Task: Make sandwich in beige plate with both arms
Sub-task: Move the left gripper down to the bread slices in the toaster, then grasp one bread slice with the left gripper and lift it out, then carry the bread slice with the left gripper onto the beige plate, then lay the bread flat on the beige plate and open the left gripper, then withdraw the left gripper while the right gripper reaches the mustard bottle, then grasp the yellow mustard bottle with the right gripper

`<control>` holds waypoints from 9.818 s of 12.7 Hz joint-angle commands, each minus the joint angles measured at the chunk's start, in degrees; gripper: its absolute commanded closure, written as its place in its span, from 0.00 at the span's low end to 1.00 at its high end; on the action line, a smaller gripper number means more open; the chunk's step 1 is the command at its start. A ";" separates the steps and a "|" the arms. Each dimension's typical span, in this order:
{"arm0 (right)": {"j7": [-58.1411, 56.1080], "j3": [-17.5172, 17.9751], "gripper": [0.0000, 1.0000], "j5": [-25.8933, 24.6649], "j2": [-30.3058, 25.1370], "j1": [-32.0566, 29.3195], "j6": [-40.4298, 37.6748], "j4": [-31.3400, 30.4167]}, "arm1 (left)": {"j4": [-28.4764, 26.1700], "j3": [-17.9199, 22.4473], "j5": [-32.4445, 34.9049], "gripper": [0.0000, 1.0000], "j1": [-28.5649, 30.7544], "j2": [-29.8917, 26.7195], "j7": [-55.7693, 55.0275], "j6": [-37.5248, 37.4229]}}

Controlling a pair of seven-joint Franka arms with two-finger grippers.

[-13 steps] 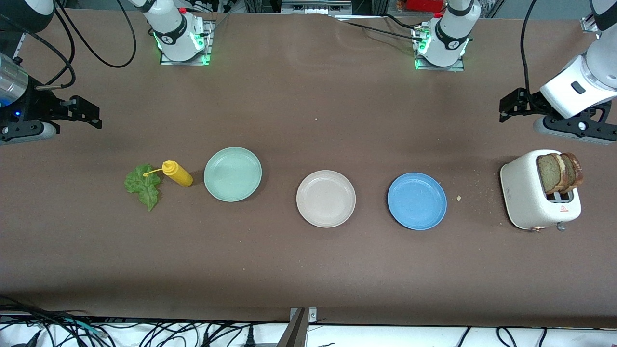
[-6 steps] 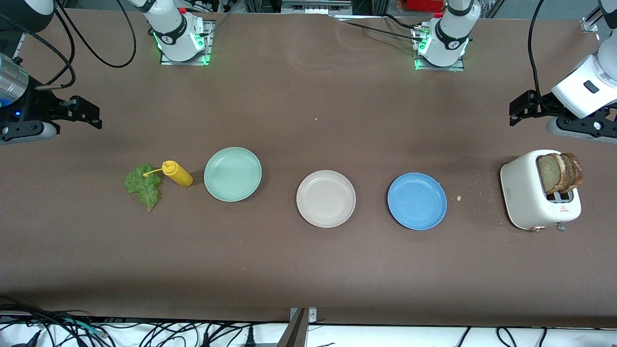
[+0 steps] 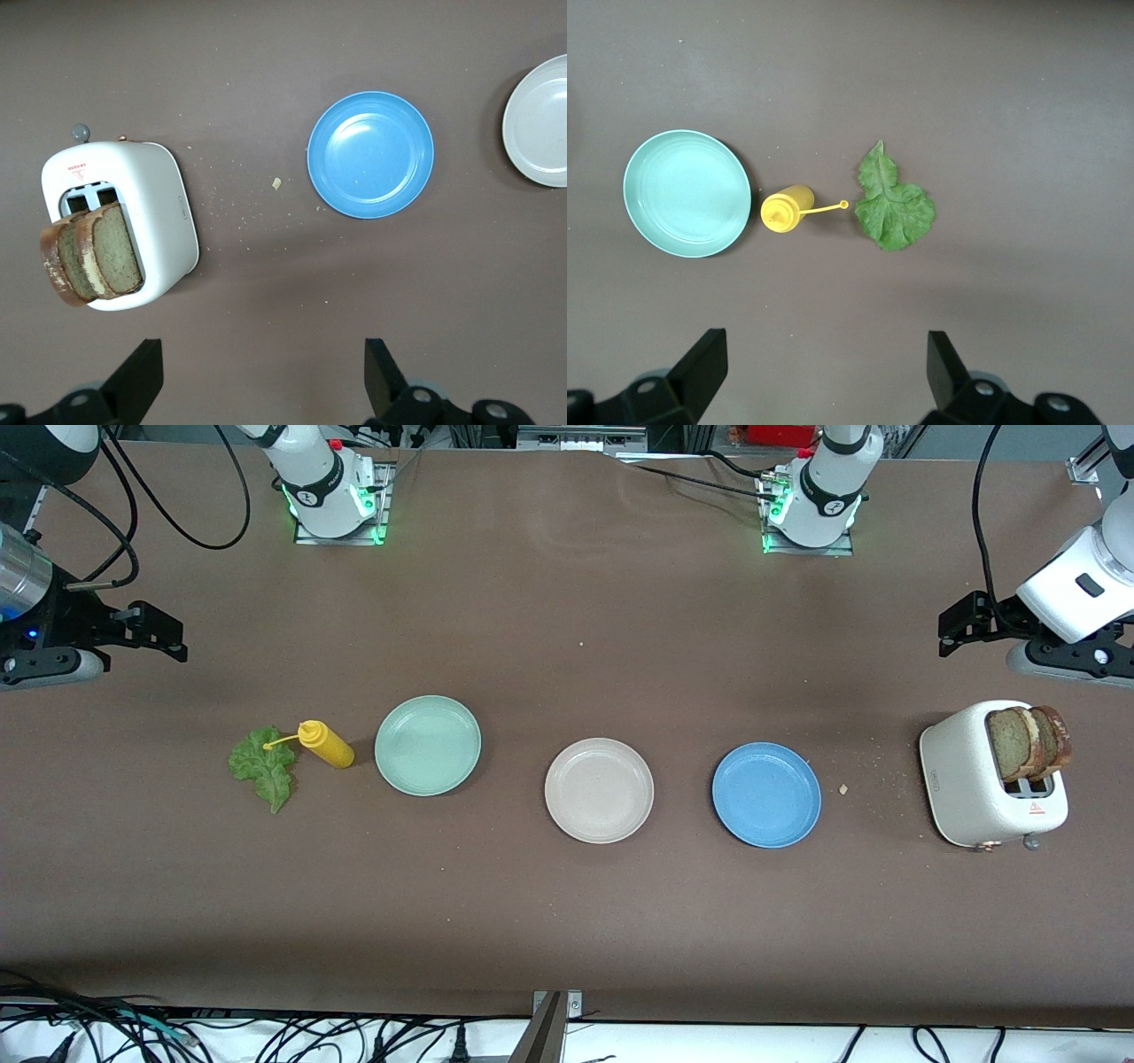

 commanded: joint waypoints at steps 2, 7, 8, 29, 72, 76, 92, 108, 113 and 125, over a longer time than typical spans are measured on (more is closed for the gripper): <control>0.67 0.09 0.00 -0.48 -0.37 0.04 -0.78 0.42 | 0.20 -0.13 1.34 0.00 3.04 1.96 0.59 0.67; 0.67 -0.08 0.00 -0.40 -0.28 -0.14 -0.86 0.33 | 4.42 -0.13 1.60 0.00 10.15 11.09 1.20 3.02; 0.75 -0.08 0.00 -0.40 -0.37 -0.05 -0.86 0.33 | 3.90 -0.22 1.69 0.00 12.26 11.45 1.81 6.08; 0.75 0.18 0.00 -0.13 -0.37 0.04 -0.78 1.12 | -18.52 -0.13 6.70 1.00 19.49 9.00 5.95 24.05; 0.75 0.09 0.00 -0.05 -0.19 -0.05 -0.78 1.30 | 8.91 -15.07 -63.53 0.67 -3.63 49.87 23.62 27.47; 0.84 0.18 0.00 -0.05 -0.28 0.04 -0.78 1.30 | 8.82 -14.63 -61.69 0.00 -2.84 49.08 24.23 27.39; -0.12 0.09 0.00 -0.84 1.65 0.04 -3.85 1.65 | 8.38 -14.19 -8.56 0.00 7.54 28.70 9.24 13.08; -22.57 0.26 0.00 3.47 16.32 -1.46 11.87 1.48 | -6.56 -5.58 -0.95 0.00 1.82 -6.03 -0.03 8.66; -55.77 0.36 0.00 15.22 18.69 -4.87 14.87 -2.04 | -5.51 -5.58 -2.80 0.00 2.09 -5.68 0.42 1.20; -107.93 0.18 0.00 38.95 34.25 -15.78 10.93 -1.69 | -5.16 -5.31 -4.99 0.00 2.79 -4.89 0.41 1.37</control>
